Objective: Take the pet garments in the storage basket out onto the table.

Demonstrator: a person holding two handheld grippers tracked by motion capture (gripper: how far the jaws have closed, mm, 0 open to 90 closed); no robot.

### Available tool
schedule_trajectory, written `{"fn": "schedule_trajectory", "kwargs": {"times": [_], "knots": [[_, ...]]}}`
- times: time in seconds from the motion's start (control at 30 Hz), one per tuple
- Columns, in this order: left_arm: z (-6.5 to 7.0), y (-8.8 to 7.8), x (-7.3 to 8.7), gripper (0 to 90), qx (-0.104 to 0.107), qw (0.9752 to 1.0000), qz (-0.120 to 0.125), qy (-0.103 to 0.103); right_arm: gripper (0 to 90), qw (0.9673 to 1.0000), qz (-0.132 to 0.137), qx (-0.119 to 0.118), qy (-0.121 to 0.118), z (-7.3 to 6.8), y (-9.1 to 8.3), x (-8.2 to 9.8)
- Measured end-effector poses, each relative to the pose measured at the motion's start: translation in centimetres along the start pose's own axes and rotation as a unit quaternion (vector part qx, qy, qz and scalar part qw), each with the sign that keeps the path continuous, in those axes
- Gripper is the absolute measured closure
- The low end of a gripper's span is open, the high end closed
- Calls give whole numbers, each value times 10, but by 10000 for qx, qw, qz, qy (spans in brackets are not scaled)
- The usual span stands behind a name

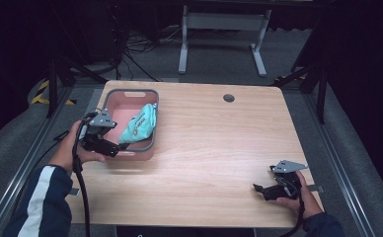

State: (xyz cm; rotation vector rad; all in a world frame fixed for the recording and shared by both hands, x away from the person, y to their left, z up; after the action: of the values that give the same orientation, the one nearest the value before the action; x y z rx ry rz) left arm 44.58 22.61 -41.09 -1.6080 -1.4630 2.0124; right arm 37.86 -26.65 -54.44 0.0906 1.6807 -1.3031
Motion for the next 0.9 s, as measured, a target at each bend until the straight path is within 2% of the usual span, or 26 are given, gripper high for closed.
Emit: {"fn": "schedule_trajectory", "kwargs": {"times": [0.07, 0.17, 0.23, 0.27, 0.4, 0.5, 0.67, 0.73, 0.8, 0.9], "knots": [[-7, 9, -6, 158, -16, 9999, -100, 14, 6, 10000, 0, 1, 1, 0, 0, 0], [-12, 22, -13, 158, 115, 9995, -297, 44, 5, 10000, -2, 1, 2, 0, 0, 0], [-15, 32, -16, 162, 166, 9983, -539, 137, 6, 10000, -3, -3, 4, 0, 0, 0], [-15, 32, -16, 166, 166, 9983, -539, 137, 6, 10000, -3, -3, 4, 0, 0, 0], [-24, 50, -15, 171, 213, 9953, -938, 133, 5, 10000, -1, -6, -3, 0, 0, 0], [-31, 61, -13, 167, 197, 9930, -1161, 25, 6, 10000, -1, -8, -7, 0, 0, 0], [-35, 74, -11, 167, 244, 9910, -1315, -24, 6, 10000, -3, -8, -6, 0, 0, 0], [-37, 82, -11, 167, 342, 9899, -1376, -96, 6, 10000, 0, -7, -5, 0, 0, 0], [-39, 88, -9, 169, 397, 9870, -1551, -130, 6, 10000, -3, -6, -5, 0, 0, 0], [-42, 96, -8, 169, 355, 9846, -1705, -128, 5, 10000, -2, -6, -8, 0, 0, 0]]}}
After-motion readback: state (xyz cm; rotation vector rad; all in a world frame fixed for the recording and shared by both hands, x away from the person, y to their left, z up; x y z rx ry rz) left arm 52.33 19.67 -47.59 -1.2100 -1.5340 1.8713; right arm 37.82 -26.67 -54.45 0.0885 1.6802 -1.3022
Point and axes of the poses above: each handheld gripper's, and its own axes: y roughly forward along the jaws, x roughly out of its underside, z roughly to its right, the point moved 8 cm from there along y, roughly forward along the jaws, and after that the axes turned 4 degrees about x, right-handed, at the moved point
